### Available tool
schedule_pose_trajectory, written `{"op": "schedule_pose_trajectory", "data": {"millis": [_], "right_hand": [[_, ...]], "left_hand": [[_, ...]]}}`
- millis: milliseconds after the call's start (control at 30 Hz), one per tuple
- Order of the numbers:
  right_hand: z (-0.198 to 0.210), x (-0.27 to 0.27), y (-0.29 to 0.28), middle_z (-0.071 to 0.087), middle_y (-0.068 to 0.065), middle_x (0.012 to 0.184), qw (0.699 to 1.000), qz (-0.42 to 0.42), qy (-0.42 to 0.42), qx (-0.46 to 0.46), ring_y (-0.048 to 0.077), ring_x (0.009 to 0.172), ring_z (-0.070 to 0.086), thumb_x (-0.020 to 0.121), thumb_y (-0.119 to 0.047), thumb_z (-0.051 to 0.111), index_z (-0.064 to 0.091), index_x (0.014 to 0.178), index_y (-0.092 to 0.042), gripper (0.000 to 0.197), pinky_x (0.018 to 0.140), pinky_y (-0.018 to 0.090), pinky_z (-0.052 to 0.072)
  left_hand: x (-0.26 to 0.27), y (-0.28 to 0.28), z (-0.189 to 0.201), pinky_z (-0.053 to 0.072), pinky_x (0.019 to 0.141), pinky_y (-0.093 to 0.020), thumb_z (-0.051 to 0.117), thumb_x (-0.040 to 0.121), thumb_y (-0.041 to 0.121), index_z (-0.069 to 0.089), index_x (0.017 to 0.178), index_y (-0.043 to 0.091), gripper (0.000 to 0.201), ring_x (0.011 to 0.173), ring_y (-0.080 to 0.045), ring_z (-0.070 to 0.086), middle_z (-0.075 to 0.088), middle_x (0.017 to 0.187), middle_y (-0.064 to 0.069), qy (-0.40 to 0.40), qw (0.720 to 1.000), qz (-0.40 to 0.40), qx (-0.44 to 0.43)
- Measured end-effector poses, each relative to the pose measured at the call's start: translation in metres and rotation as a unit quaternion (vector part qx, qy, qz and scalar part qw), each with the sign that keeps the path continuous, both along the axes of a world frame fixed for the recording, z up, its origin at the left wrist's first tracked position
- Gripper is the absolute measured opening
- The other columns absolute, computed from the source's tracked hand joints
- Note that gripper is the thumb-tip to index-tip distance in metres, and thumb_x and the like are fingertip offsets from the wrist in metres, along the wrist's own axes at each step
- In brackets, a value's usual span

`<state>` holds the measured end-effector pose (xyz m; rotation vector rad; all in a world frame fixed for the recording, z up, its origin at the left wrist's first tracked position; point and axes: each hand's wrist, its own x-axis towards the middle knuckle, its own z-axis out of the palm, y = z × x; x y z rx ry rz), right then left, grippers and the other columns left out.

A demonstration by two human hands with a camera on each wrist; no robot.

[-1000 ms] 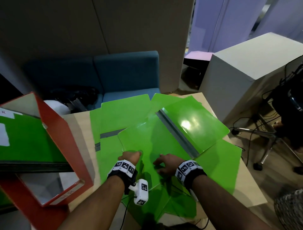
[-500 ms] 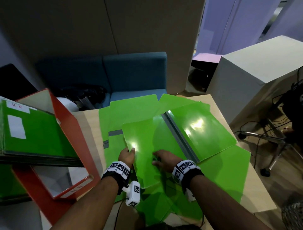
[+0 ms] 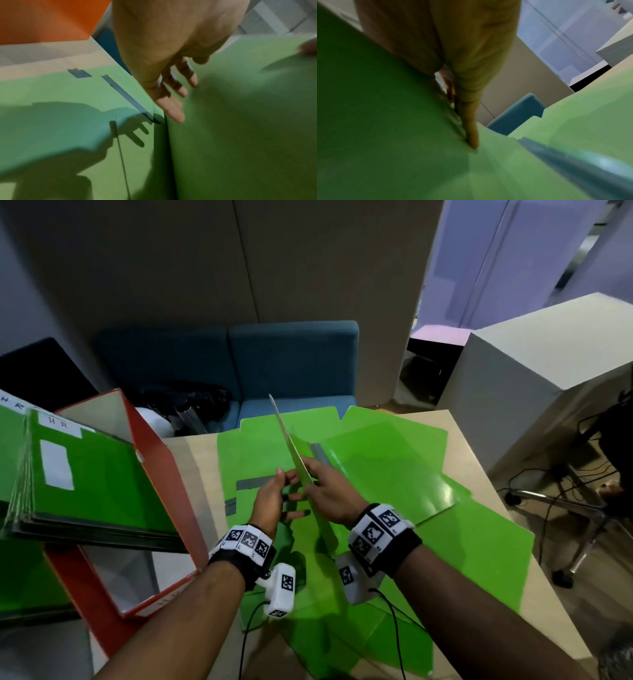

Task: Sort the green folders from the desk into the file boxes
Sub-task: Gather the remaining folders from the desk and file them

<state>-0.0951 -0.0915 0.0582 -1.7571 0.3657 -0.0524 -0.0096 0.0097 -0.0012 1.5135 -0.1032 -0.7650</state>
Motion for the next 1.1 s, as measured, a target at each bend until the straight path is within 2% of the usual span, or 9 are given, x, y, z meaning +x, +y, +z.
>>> {"op": "schedule_pose_trajectory", "data": {"millis": [67,133,300,367,500,600,733,900,1100], "right_hand": [[0.017,-0.008,-0.004,0.061,0.012,0.109,0.999,0.011,-0.034,-0.015,0.012,0.084,0.061,0.092,0.006,0.043,0.051,0.125,-0.013,0.04,0.071,0.03,0.055],[0.031,-0.016,-0.01,0.059,0.017,0.118,0.998,0.007,-0.066,0.016,0.023,0.097,0.059,0.09,0.007,0.044,0.05,0.129,-0.014,0.044,0.079,0.036,0.054],[0.034,-0.03,-0.034,0.059,0.005,0.128,0.991,-0.025,-0.116,0.068,0.021,0.116,0.057,0.092,0.007,0.046,0.045,0.135,-0.013,0.047,0.096,0.037,0.05],[0.027,-0.033,-0.046,0.058,0.006,0.129,0.993,-0.044,-0.109,0.01,0.02,0.116,0.057,0.094,0.003,0.048,0.042,0.139,-0.012,0.048,0.098,0.039,0.049],[0.007,-0.039,-0.071,0.059,0.003,0.12,0.978,-0.085,-0.045,-0.187,0.022,0.105,0.06,0.095,-0.007,0.053,0.036,0.144,-0.014,0.052,0.098,0.045,0.047],[-0.004,-0.045,-0.08,0.061,0.012,0.124,0.972,-0.103,-0.023,-0.211,0.029,0.109,0.06,0.095,-0.011,0.054,0.034,0.145,-0.019,0.055,0.097,0.038,0.047],[-0.01,-0.043,-0.078,0.055,0.009,0.134,0.962,-0.147,-0.035,-0.229,0.025,0.12,0.051,0.095,-0.012,0.055,0.034,0.146,-0.017,0.056,0.101,0.033,0.04],[-0.011,-0.032,-0.076,0.046,0.008,0.141,0.954,-0.191,-0.061,-0.225,0.011,0.124,0.039,0.094,-0.011,0.055,0.03,0.147,-0.015,0.059,0.103,0.023,0.027],[-0.017,-0.013,-0.07,0.044,0.009,0.145,0.965,-0.157,-0.05,-0.203,0.023,0.131,0.042,0.092,-0.01,0.058,0.029,0.148,-0.015,0.063,0.106,0.028,0.031]], "left_hand": [[0.0,0.006,-0.009,0.059,0.073,-0.047,0.039,0.101,0.046,0.062,0.118,0.022,0.038,0.094,-0.026,0.065,0.064,0.122,-0.008,0.015,1.0,-0.01,0.019],[0.001,0.012,-0.02,0.058,0.074,-0.05,0.042,0.099,0.05,0.06,0.121,0.027,0.037,0.098,-0.03,0.066,0.065,0.122,-0.011,0.022,0.999,0.007,0.037],[-0.001,0.02,-0.019,0.056,0.068,-0.039,0.032,0.092,0.068,0.065,0.113,0.022,0.061,0.084,-0.024,0.072,0.074,0.099,-0.009,0.128,0.991,0.032,0.002],[0.003,0.021,-0.017,0.055,0.078,-0.041,0.036,0.091,0.068,0.063,0.119,0.022,0.061,0.097,-0.026,0.069,0.071,0.111,-0.01,0.141,0.989,0.047,-0.027],[0.015,0.022,-0.025,0.041,0.107,-0.049,0.071,0.07,0.064,0.047,0.138,0.011,0.089,0.124,-0.028,0.054,0.053,0.14,-0.012,0.074,0.987,0.14,0.024],[0.012,0.021,-0.006,0.03,0.113,-0.039,0.065,0.09,0.036,0.035,0.145,0.006,0.07,0.137,-0.027,0.038,0.04,0.149,-0.01,0.007,0.985,0.166,0.047],[0.016,0.022,0.001,0.038,0.101,-0.031,0.064,0.092,0.023,0.047,0.135,0.006,0.049,0.122,-0.02,0.051,0.055,0.135,-0.006,-0.055,0.983,0.173,0.018],[0.015,0.03,0.012,0.044,0.104,-0.048,0.065,0.091,0.017,0.058,0.116,0.019,0.025,0.114,-0.025,0.061,0.066,0.12,-0.006,-0.091,0.978,0.186,-0.037],[0.021,0.053,0.033,0.044,0.103,-0.054,0.056,0.095,0.023,0.059,0.118,0.025,0.023,0.117,-0.028,0.06,0.066,0.123,-0.005,-0.104,0.978,0.161,-0.085]]}}
